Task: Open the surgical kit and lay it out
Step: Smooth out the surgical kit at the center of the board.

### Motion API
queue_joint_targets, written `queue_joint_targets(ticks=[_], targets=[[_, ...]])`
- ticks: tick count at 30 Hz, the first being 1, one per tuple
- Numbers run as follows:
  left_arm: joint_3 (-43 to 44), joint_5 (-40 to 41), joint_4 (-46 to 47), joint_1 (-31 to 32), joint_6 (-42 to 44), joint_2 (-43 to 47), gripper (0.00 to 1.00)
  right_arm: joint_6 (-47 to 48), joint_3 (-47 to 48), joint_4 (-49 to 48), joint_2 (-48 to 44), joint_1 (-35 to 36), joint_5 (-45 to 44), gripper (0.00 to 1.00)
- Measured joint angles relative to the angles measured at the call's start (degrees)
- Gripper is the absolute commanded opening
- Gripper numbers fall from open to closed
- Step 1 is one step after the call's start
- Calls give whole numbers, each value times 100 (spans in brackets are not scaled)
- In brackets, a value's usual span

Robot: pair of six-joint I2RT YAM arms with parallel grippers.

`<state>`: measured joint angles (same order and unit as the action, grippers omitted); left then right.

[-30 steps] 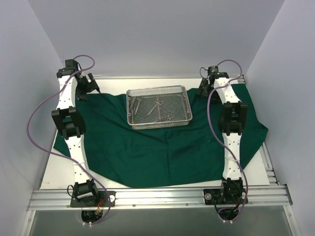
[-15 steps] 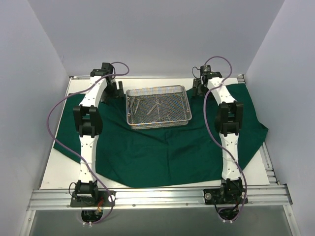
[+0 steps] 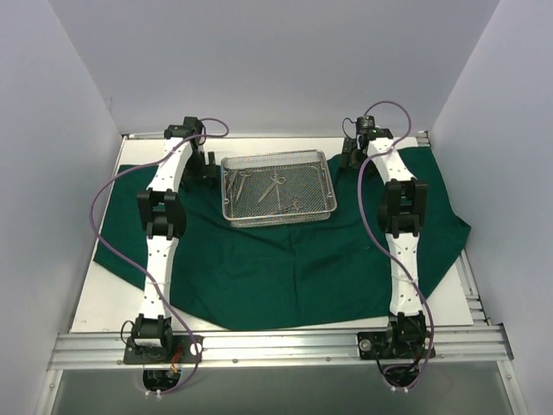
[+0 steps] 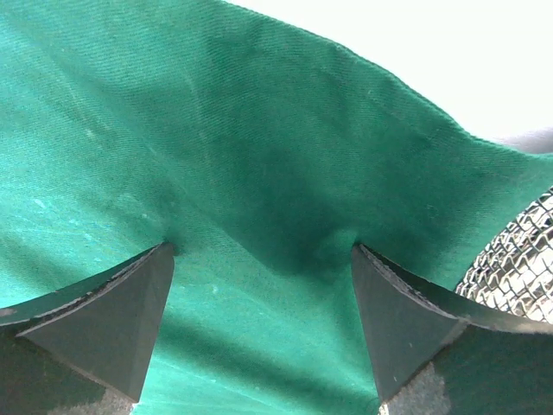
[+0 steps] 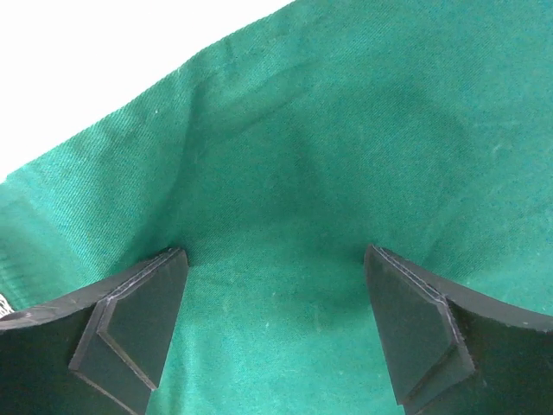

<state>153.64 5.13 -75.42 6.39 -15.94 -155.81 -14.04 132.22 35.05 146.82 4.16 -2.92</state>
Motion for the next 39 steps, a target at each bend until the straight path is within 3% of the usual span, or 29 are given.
queue_joint_targets(ticks=[11, 17, 21, 26, 28, 33, 36, 39], targets=[[1163, -175, -55, -164, -28, -599, 95, -903, 186, -127, 157, -76, -310, 77], [1263, -831, 284, -487, -229, -627, 92, -1635, 295, -188, 199, -234, -223, 77], [1176, -1434, 1001, -887, -459, -629, 95, -1969, 363, -208, 212, -341, 39, 78], [308, -1604, 1836, -1259, -584, -175, 98, -2015, 358, -289, 179, -398, 354, 81], [-111, -1561, 1937, -1325, -590, 129, 94, -1928, 358, -293, 160, -409, 422, 83], [-1392, -1130, 1971, -1270, -522, 1543, 94, -1692, 203, -52, -42, -409, 369, 86], [-2415, -914, 2041, -1204, -455, 2756, 94, -1606, -474, 234, -704, -409, 146, 87], [-3480, -809, 2061, -1172, -439, 3923, 94, -1589, -1921, 238, -2002, -485, 166, 80]])
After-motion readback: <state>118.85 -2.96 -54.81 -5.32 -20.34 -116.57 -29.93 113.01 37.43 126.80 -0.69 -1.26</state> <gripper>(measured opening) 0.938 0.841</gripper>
